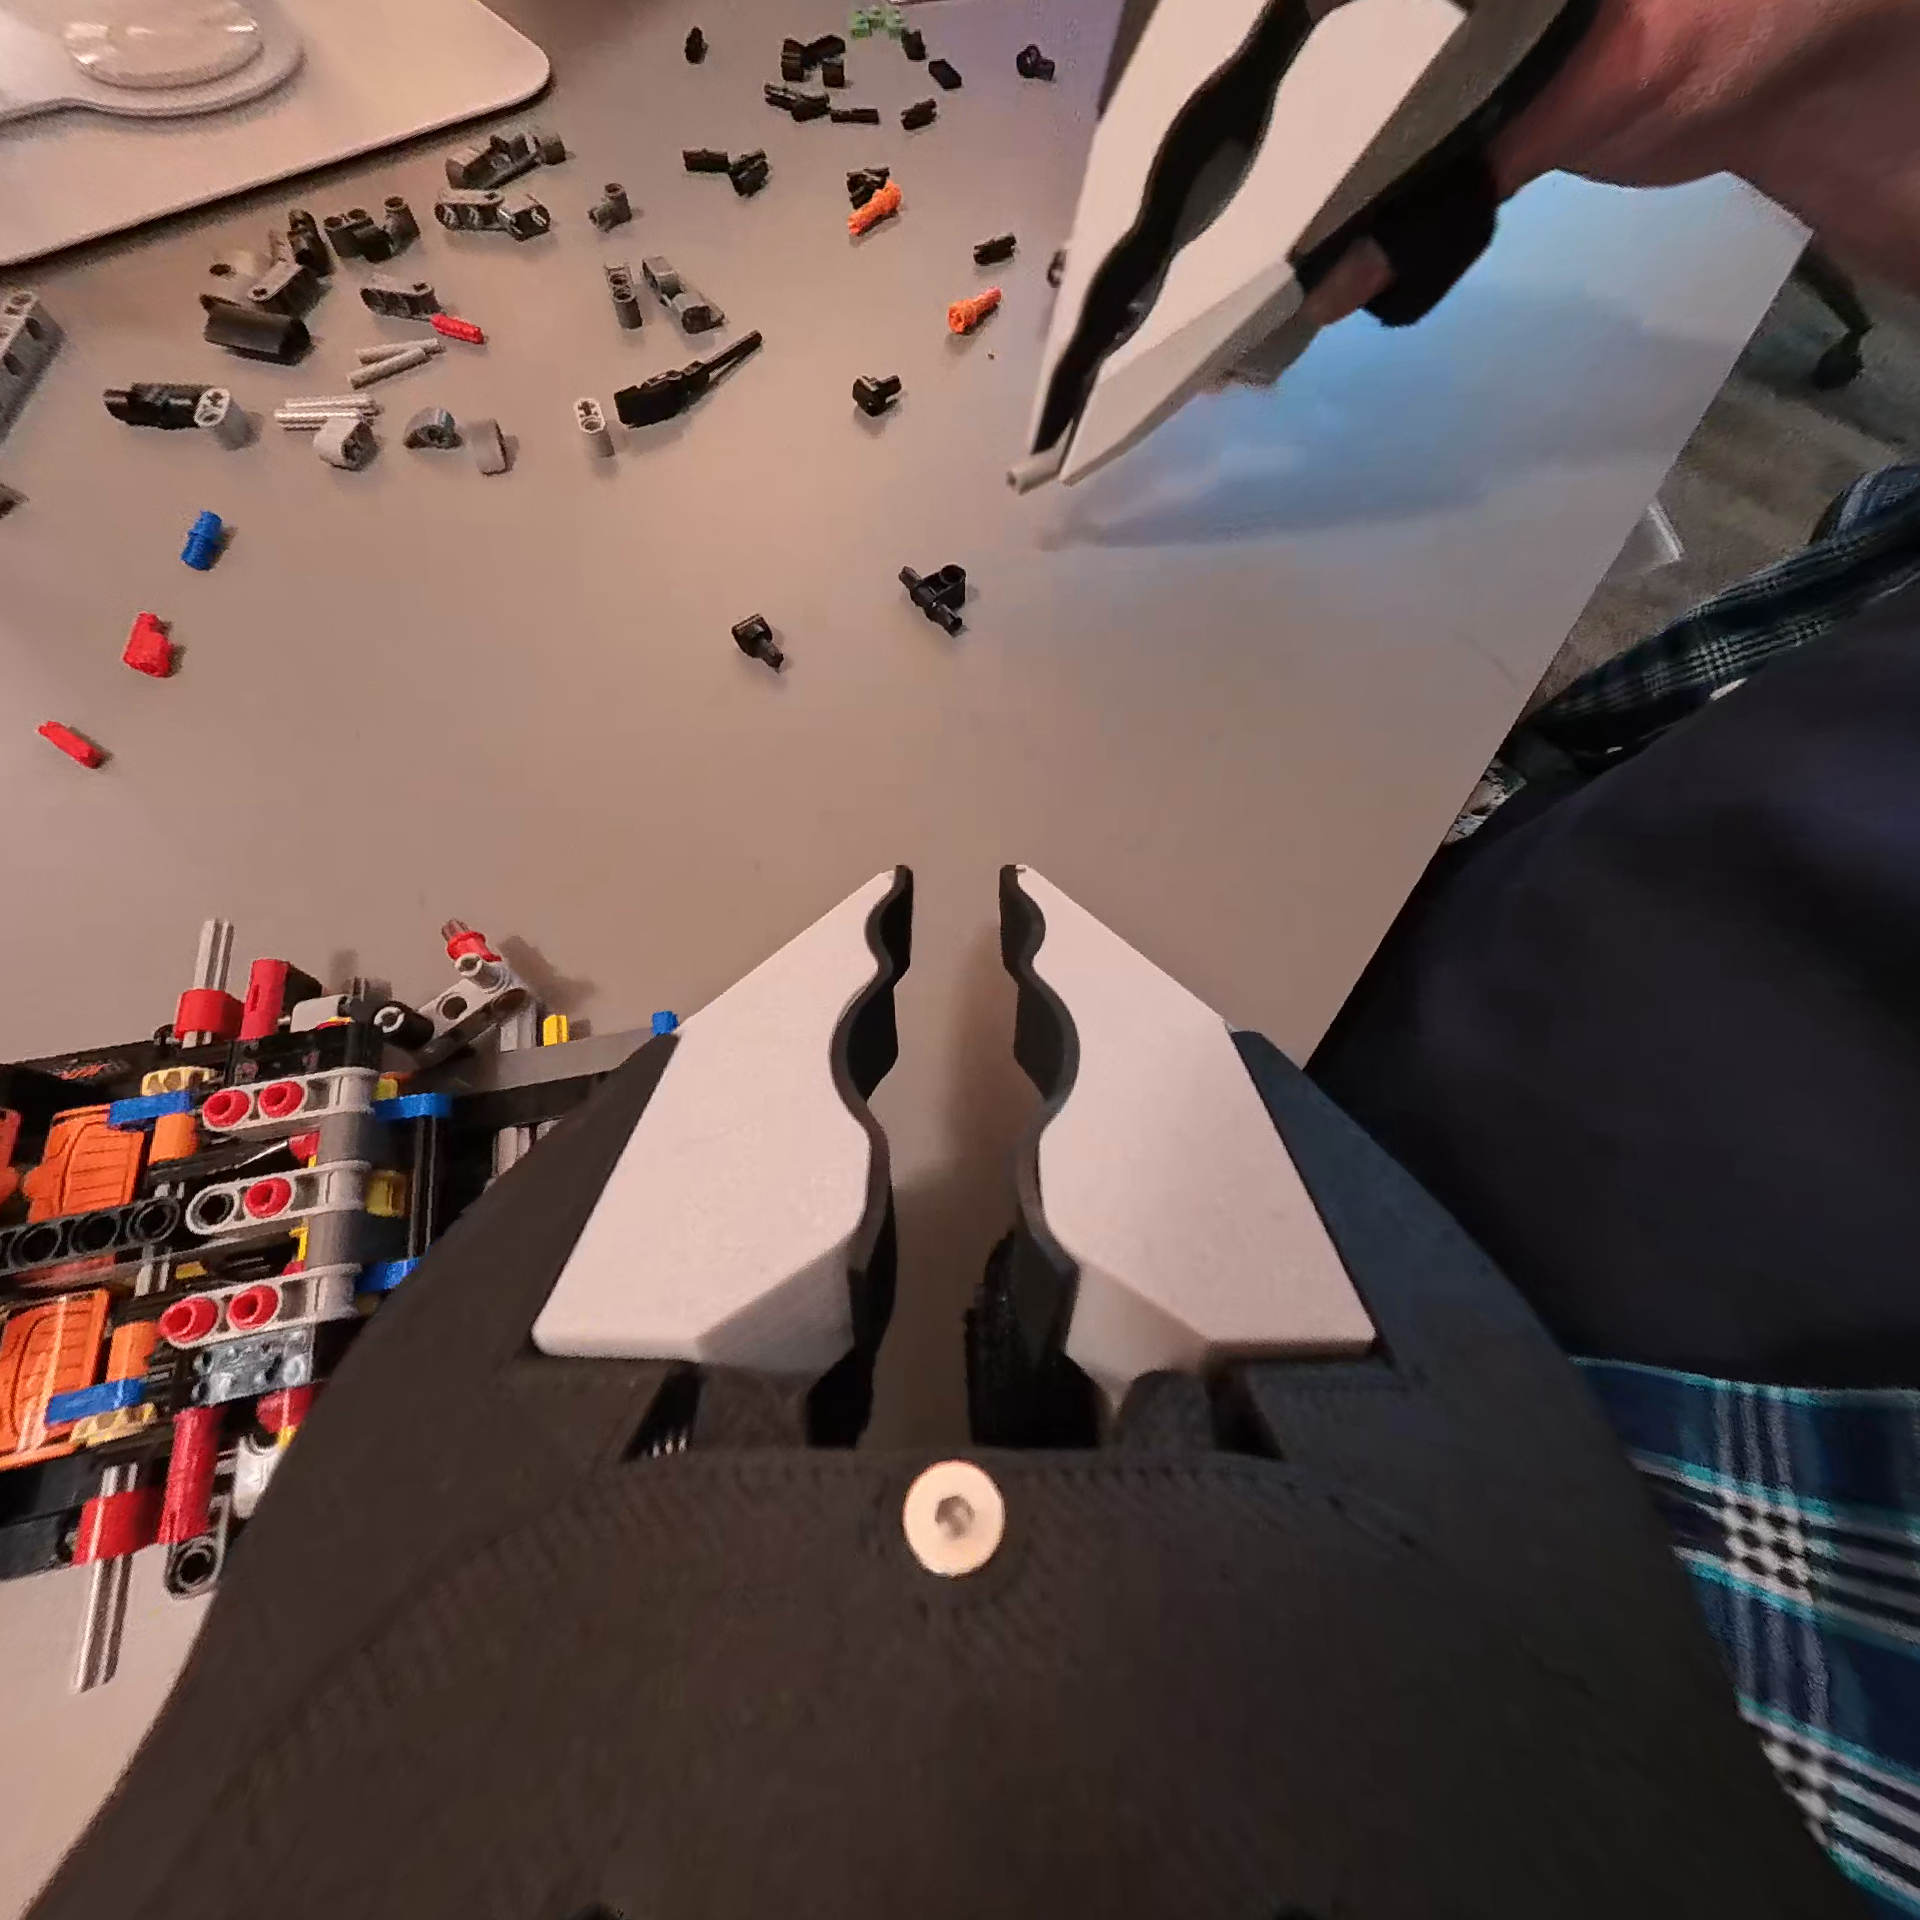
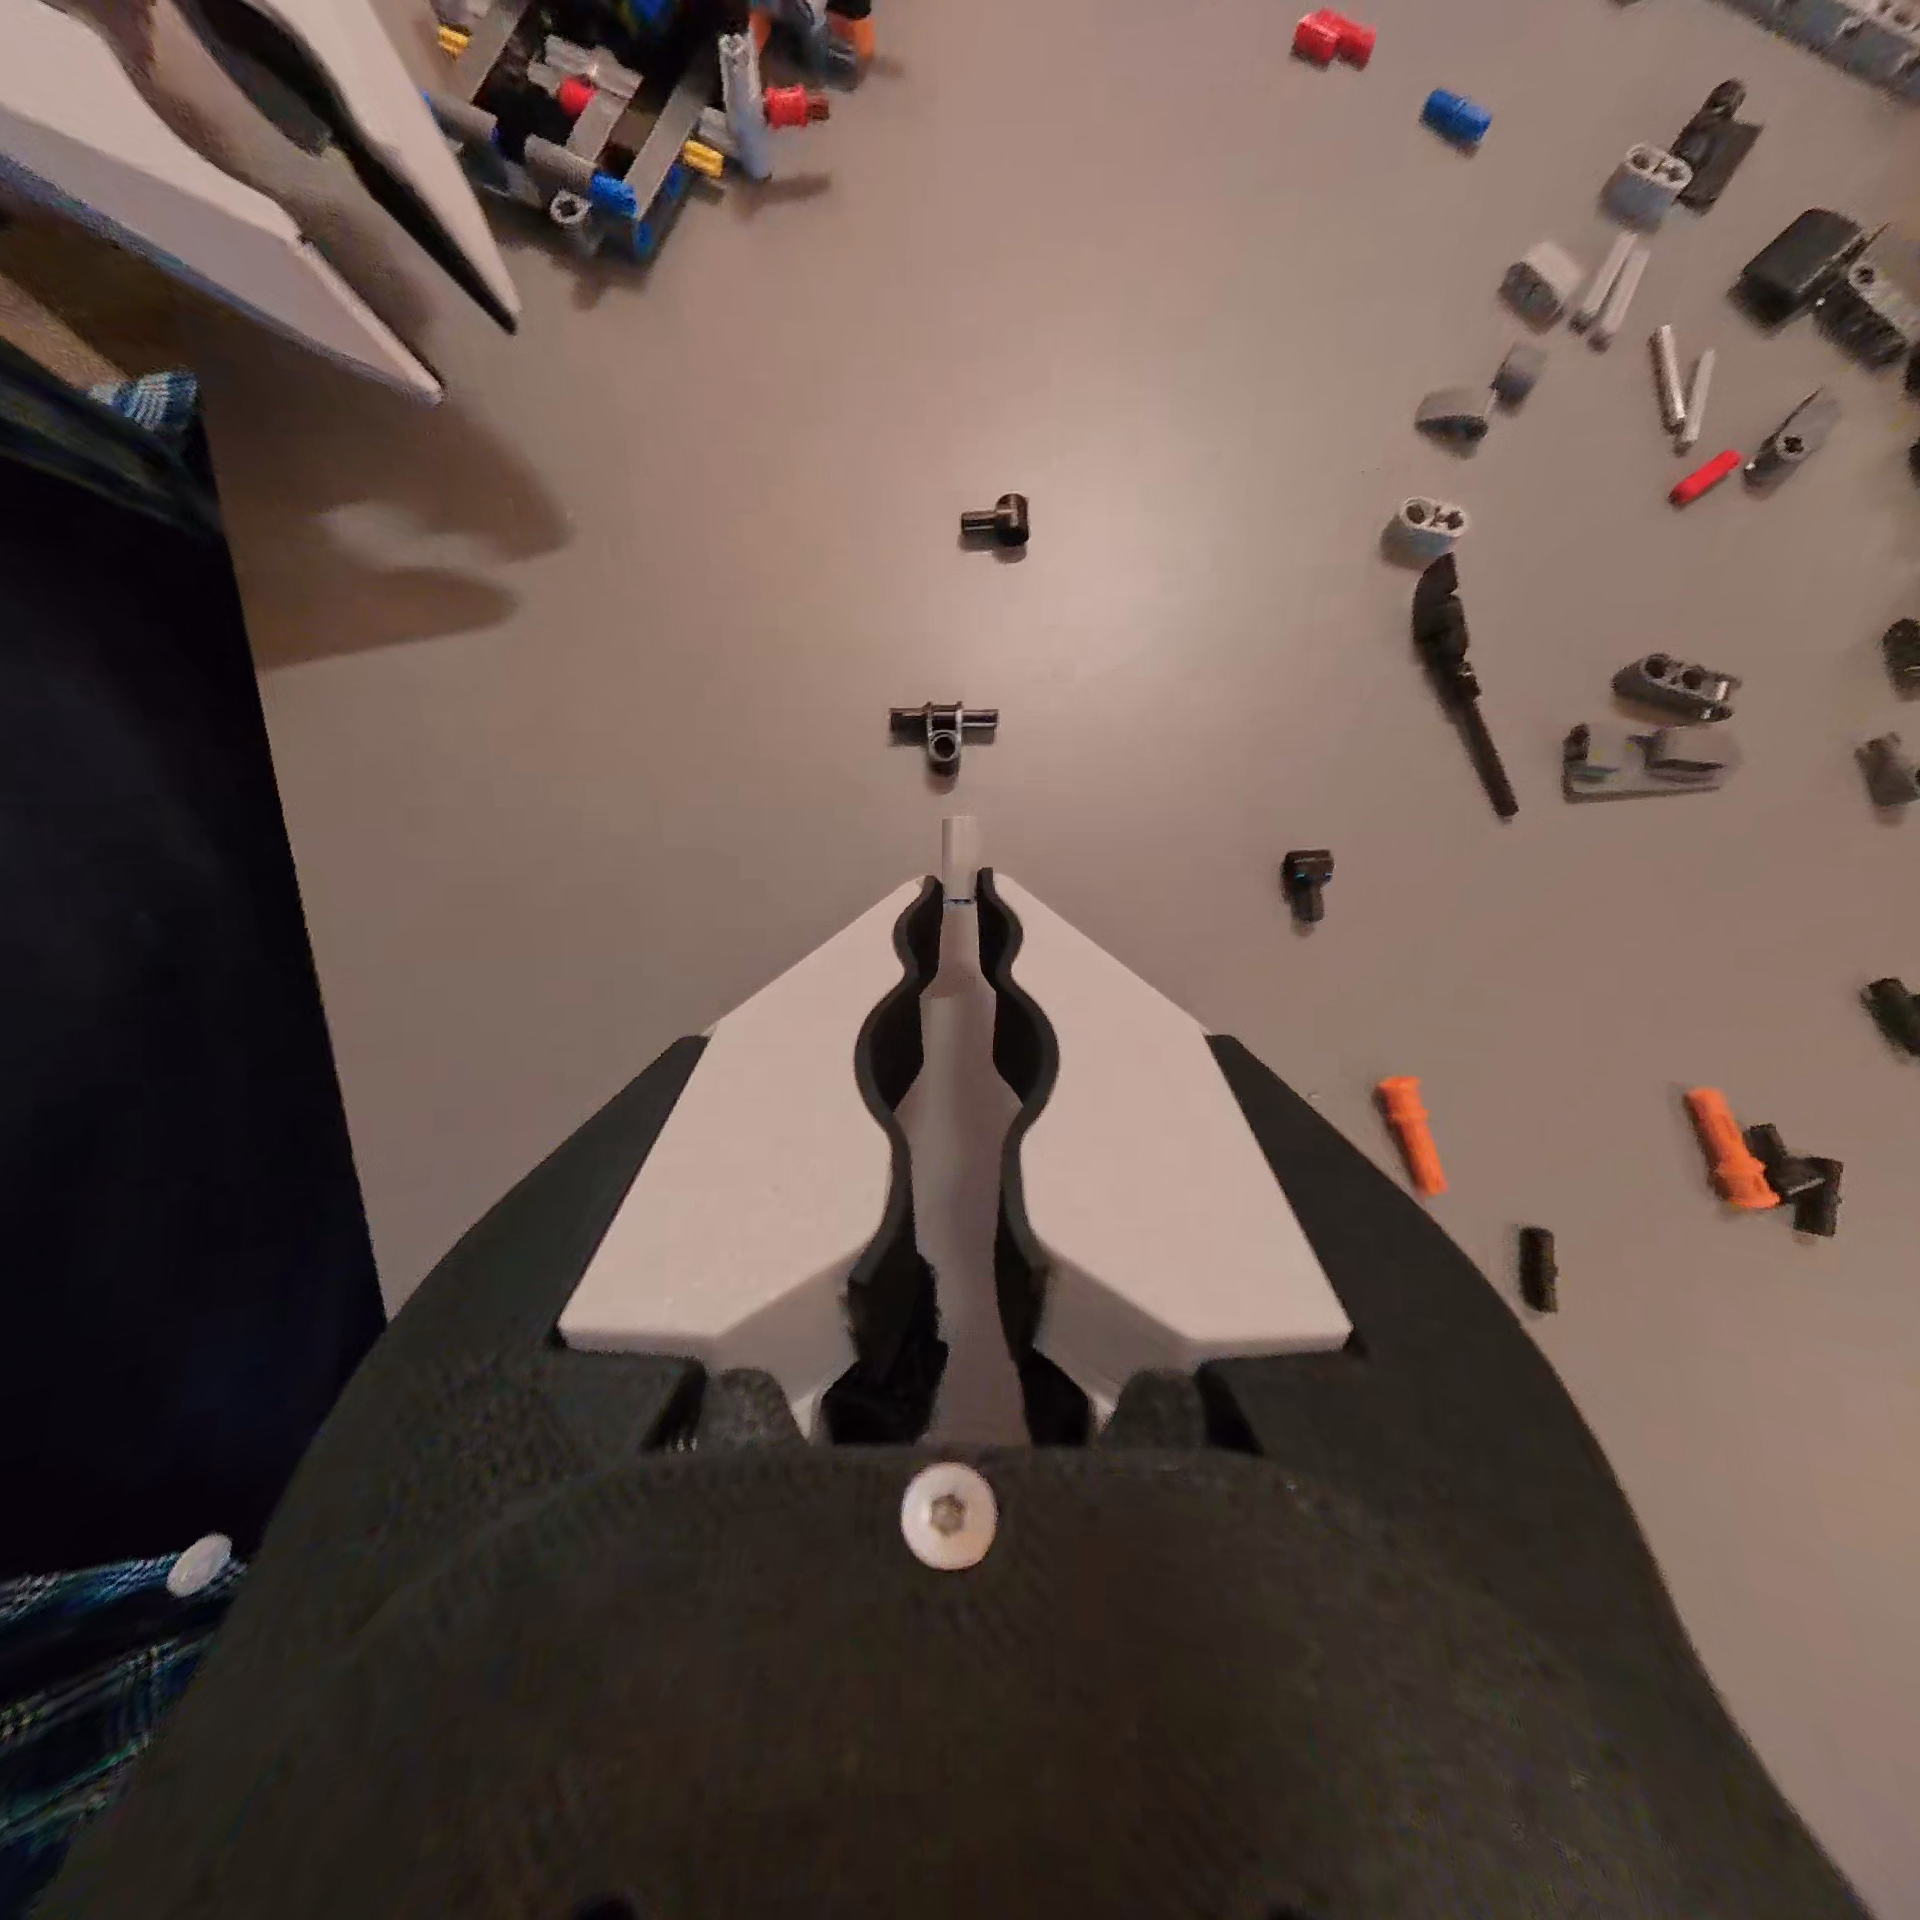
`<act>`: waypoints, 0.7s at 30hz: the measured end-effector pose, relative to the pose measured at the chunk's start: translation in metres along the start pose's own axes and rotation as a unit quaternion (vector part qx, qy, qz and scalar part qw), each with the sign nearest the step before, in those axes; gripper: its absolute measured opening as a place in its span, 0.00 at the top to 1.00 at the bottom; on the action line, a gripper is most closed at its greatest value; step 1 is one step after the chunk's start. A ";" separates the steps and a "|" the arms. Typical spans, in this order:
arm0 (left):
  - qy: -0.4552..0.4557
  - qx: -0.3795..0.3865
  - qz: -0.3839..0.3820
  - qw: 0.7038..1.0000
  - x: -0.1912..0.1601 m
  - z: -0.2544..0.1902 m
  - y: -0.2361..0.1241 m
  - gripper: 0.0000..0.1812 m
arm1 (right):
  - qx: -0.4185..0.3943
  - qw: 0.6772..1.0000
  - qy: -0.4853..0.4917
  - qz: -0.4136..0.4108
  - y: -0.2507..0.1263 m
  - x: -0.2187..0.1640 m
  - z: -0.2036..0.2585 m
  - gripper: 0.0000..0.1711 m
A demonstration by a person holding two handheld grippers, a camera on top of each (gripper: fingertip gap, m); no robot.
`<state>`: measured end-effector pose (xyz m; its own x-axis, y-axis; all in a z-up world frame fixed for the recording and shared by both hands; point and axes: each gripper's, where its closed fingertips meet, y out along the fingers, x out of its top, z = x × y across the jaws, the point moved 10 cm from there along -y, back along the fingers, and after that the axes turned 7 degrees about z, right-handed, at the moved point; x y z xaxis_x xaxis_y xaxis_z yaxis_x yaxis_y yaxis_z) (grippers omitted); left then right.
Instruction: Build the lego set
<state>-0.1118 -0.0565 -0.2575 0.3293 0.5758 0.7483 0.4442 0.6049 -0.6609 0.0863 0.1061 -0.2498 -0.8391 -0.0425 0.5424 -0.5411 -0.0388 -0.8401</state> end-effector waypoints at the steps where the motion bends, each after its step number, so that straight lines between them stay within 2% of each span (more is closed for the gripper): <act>1: 0.000 0.000 0.004 1.000 0.001 0.000 0.000 0.91 | 0.003 1.000 0.002 -0.002 0.000 -0.001 0.002 0.97; 7: 0.040 0.018 0.031 0.999 0.022 0.010 -0.004 0.87 | 0.008 1.000 0.001 -0.020 0.005 0.001 0.014 0.97; 14: 0.164 0.047 0.073 0.983 0.066 0.041 -0.003 0.86 | 0.000 0.998 0.015 -0.053 0.007 0.004 0.021 0.97; 17: 0.236 0.024 0.095 0.967 0.083 0.051 0.006 0.87 | -0.001 0.998 0.018 -0.067 0.006 0.003 0.022 0.97; 21: 0.315 -0.035 0.149 0.937 0.091 0.063 0.039 0.87 | -0.004 0.996 0.025 -0.080 0.003 0.000 0.021 0.97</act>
<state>-0.1171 0.0544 -0.2188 0.8640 0.2617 0.4301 0.3001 0.4182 -0.8574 0.0860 0.0855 -0.2524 -0.7431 0.0137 0.6690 -0.6691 -0.0325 -0.7425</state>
